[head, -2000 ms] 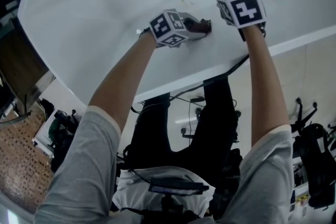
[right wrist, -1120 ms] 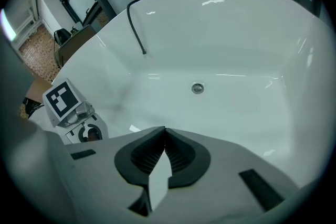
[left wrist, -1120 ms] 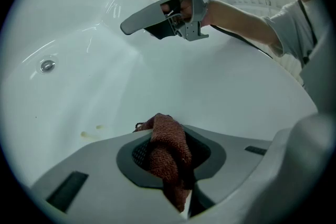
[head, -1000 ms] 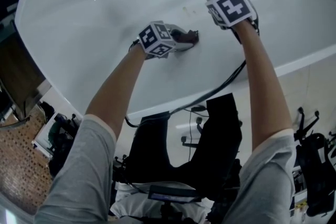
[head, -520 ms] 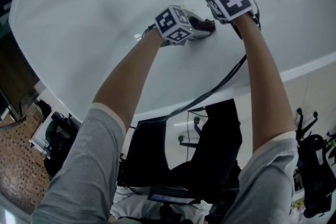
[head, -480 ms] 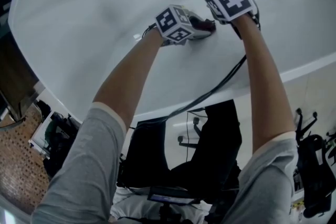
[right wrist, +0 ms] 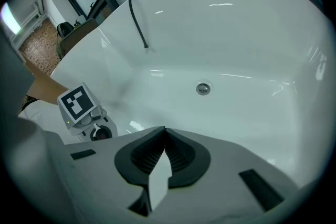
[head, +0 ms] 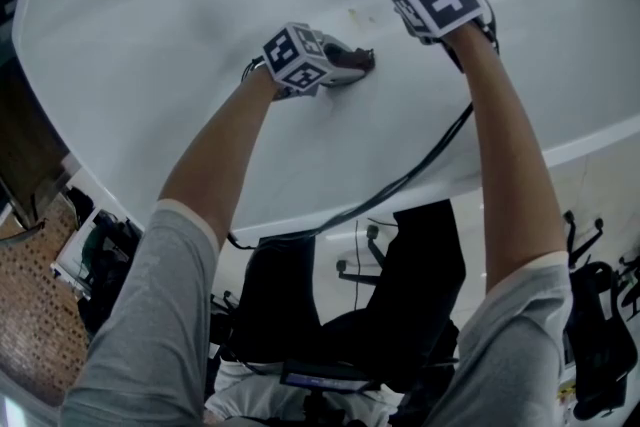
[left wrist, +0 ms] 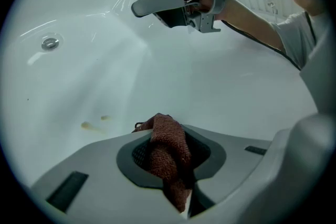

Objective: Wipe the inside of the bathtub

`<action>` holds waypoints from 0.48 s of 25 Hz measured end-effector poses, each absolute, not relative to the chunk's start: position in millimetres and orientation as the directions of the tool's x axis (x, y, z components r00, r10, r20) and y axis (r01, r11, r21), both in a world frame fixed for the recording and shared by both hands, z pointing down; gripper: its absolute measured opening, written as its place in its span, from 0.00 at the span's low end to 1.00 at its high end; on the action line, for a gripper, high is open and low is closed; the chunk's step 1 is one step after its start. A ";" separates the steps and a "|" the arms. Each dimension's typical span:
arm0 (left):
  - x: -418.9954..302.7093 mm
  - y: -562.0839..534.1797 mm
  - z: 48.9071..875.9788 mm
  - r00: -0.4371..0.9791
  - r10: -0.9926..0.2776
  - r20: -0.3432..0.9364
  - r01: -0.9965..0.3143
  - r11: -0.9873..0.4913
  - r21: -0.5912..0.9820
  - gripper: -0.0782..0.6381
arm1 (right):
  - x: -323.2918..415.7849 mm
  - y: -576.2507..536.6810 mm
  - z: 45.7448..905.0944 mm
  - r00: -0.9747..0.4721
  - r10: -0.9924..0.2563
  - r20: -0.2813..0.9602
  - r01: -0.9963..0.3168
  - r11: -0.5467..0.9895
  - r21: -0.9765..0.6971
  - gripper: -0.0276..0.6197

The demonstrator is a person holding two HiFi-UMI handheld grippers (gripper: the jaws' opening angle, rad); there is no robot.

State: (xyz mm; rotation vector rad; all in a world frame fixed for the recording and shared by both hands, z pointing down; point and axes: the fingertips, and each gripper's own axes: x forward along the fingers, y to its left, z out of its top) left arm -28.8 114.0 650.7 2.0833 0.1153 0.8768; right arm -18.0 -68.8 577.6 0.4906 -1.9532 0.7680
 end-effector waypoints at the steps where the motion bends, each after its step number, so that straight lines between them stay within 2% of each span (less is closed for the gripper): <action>1: -34.6 117.0 653.4 0.746 0.377 0.549 -0.229 -0.629 0.743 0.23 | -17.5 -69.5 579.9 -0.461 -0.020 0.887 -0.616 0.727 -0.304 0.05; 6: -33.9 115.5 661.0 0.749 0.366 0.553 -0.236 -0.632 0.738 0.23 | -21.0 -75.4 587.4 -0.452 -0.011 0.892 -0.606 0.738 -0.298 0.05; 12: 4.8 93.8 670.7 0.775 0.350 0.526 -0.205 -0.649 0.733 0.23 | -15.0 -80.5 598.6 -0.414 -0.010 0.910 -0.618 0.737 -0.273 0.05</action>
